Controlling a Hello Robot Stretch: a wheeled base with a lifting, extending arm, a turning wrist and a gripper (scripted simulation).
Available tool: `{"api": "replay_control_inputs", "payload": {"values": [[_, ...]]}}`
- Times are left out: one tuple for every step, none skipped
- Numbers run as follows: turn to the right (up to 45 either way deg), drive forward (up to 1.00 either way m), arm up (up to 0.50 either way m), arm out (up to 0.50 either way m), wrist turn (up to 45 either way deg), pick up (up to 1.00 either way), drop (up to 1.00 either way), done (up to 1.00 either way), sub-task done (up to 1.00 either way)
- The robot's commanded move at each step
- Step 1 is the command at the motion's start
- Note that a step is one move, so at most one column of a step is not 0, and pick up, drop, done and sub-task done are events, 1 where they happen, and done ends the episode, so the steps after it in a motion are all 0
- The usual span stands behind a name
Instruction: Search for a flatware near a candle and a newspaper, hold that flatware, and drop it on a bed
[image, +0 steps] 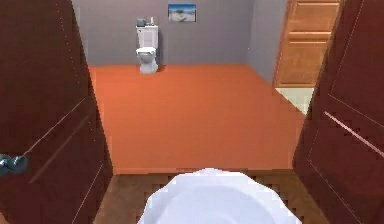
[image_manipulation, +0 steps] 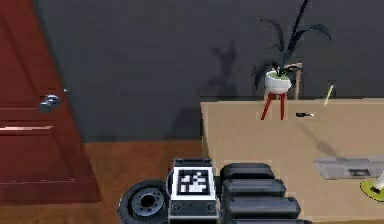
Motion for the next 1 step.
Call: {"api": "replay_control_inputs", "payload": {"values": [[18.0,0.00,0.00,0.00,0.0,0.00,0.00,0.00,0.00]]}}
